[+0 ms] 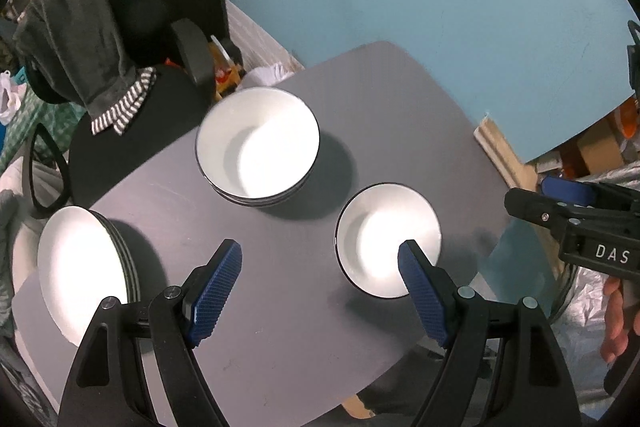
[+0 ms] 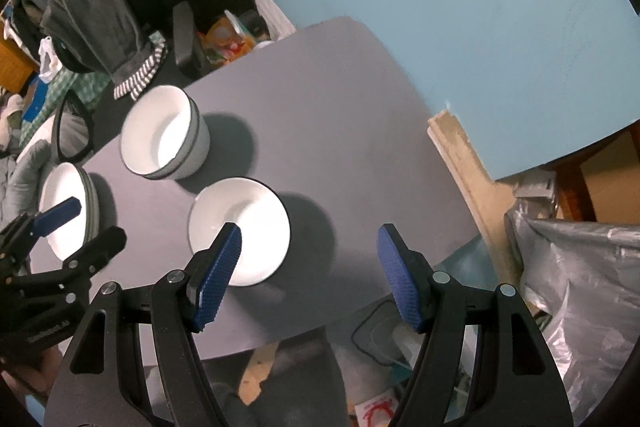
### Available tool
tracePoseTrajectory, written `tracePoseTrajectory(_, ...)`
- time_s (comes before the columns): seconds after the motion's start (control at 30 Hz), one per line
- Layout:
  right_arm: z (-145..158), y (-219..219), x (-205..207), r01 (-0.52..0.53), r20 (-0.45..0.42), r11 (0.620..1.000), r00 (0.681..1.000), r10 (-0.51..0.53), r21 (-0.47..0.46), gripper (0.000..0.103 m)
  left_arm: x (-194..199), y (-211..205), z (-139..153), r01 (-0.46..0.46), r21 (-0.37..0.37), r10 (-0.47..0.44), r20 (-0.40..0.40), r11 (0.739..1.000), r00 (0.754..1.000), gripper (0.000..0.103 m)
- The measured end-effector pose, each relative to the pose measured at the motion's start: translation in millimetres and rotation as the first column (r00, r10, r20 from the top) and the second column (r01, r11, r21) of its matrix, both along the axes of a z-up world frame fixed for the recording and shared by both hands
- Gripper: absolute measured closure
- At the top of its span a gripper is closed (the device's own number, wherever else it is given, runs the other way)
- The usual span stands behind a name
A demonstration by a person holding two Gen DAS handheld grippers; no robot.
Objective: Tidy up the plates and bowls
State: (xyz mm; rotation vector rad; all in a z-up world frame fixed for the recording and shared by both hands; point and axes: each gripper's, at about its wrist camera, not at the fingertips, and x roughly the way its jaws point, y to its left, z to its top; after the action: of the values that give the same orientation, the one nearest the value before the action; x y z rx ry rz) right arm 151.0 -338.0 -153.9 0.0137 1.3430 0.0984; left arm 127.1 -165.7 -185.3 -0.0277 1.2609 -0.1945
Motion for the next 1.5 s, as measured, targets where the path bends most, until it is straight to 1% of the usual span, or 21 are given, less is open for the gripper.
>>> tracePoseTrajectory(0.27, -35.6, -1.7, 8.1, -0.036, -0.046, 0.999, 0.998, 0.036, 0.008, 0.034, 8.0, -7.6, -30.8, 0.006, 0.023, -0.005, -0.037, 1.000, 0.999, 0.022)
tracePoseTrajectory(0.7, -90.7, -0.7, 16.2, -0.069, -0.106, 0.997, 0.992, 0.071, 0.028, 0.034, 16.1, -15.1, -74.0, -0.036, -0.008, 0.035, -0.102, 0.999, 0.994, 0.021)
tracePoseTrajectory(0.77, -97.0, -0.6, 16.1, -0.073, -0.111, 0.997, 0.991, 0.075, 0.029, 0.034, 15.7, -15.4, -78.0, -0.045, -0.020, 0.043, -0.101, 0.999, 0.994, 0.021)
tracePoseTrajectory(0.87, -106.9, -0.7, 16.3, -0.078, -0.118, 0.996, 0.990, 0.082, 0.032, 0.034, 17.0, -15.6, -86.2, -0.058, -0.018, 0.056, -0.112, 0.998, 0.992, 0.021)
tracePoseTrajectory(1.07, -120.3, 2.5, 17.8, -0.103, -0.122, 0.994, 0.987, 0.107, 0.038, 0.034, 15.1, -16.6, -99.3, -0.087, -0.024, 0.083, -0.120, 0.996, 0.989, 0.022)
tracePoseTrajectory(1.23, -128.1, 2.1, 21.9, -0.128, -0.120, 0.991, 0.984, 0.133, 0.049, 0.034, 16.0, -15.8, -113.5, -0.114, -0.024, 0.109, -0.149, 0.993, 0.983, 0.022)
tracePoseTrajectory(1.5, -134.7, 7.1, 24.0, -0.161, -0.132, 0.986, 0.977, 0.166, 0.049, 0.035, 16.6, -17.9, -121.9, -0.142, -0.025, 0.136, -0.156, 0.990, 0.978, 0.023)
